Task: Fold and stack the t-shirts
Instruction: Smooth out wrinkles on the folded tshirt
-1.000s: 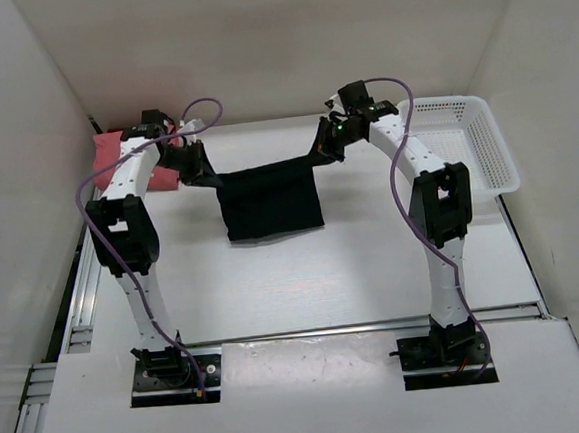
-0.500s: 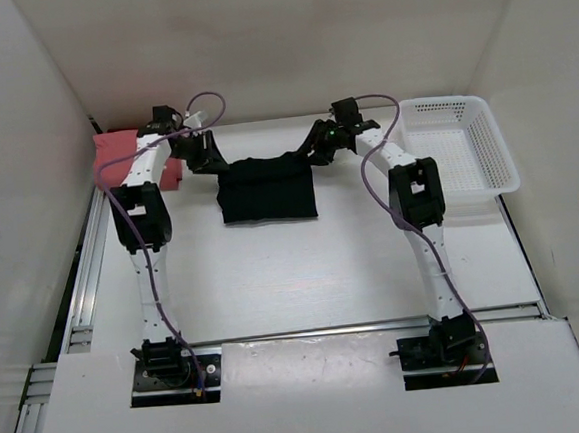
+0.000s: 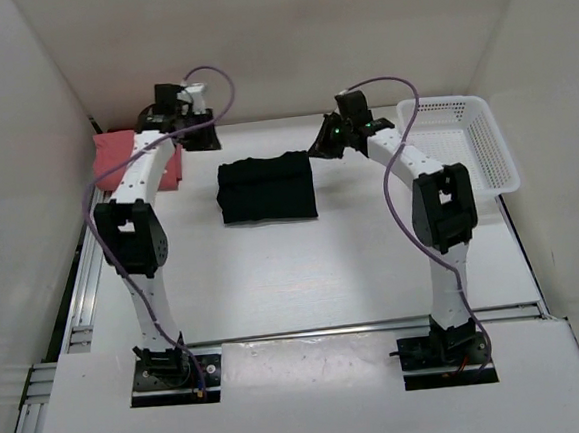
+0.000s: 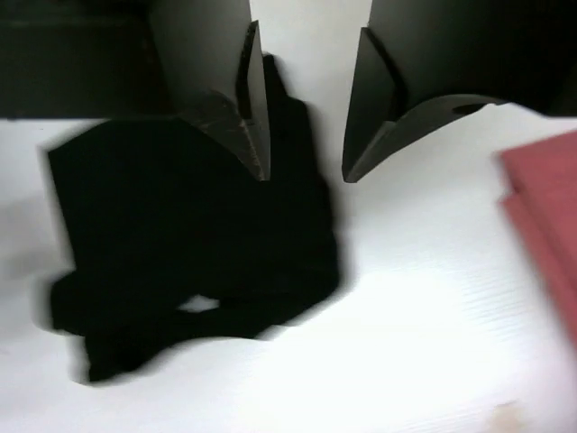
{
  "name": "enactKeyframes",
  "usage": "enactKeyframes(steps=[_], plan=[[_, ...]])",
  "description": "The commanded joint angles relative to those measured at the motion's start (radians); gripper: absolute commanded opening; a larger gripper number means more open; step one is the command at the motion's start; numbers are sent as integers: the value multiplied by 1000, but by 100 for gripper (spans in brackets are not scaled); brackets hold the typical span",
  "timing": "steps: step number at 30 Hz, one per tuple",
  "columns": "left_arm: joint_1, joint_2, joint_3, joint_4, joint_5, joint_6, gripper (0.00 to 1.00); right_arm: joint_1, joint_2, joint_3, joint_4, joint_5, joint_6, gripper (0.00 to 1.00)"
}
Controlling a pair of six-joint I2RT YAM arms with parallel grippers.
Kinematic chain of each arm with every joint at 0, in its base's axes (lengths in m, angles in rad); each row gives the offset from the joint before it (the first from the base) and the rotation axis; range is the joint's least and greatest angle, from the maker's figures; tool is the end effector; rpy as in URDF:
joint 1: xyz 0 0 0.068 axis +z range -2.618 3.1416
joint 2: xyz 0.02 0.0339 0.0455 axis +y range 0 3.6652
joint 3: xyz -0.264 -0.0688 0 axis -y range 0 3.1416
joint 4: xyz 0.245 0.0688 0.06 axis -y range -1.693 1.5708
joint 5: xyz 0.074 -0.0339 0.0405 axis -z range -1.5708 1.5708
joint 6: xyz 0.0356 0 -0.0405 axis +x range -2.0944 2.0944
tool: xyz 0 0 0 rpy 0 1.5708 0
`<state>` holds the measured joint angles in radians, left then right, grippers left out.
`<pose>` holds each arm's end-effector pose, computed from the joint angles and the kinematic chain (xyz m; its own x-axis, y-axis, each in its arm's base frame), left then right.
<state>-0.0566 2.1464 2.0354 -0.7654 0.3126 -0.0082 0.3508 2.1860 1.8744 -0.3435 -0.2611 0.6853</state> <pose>0.4815 -0.0382 0.2846 -0.7692 0.0358 -0.6380 0.2440 0.9392 -0.2416 0.4757 0.1839 0.2451 -0.7748 0.3676 -0.5144 -0.0438 0.7805 0.6236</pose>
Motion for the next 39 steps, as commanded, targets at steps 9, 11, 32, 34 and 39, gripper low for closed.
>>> enactKeyframes(steps=[9, 11, 32, 34, 39], plan=[[-314, 81, 45, -165, 31, 8, 39, 69, -65, -409, 281, -188, 276, 0], [-315, 168, 110, -204, 31, 8, 38, 70, -65, -409, 272, -188, 289, 0], [-315, 374, 335, 58, -263, 8, 65, 70, -26, -505, 229, -217, 307, 0], [-315, 388, 344, 124, -328, 8, 69, 70, -26, -505, 228, -217, 298, 0], [-272, 472, 518, 213, -466, 8, 84, 70, -17, -505, 219, -240, 289, 0]])
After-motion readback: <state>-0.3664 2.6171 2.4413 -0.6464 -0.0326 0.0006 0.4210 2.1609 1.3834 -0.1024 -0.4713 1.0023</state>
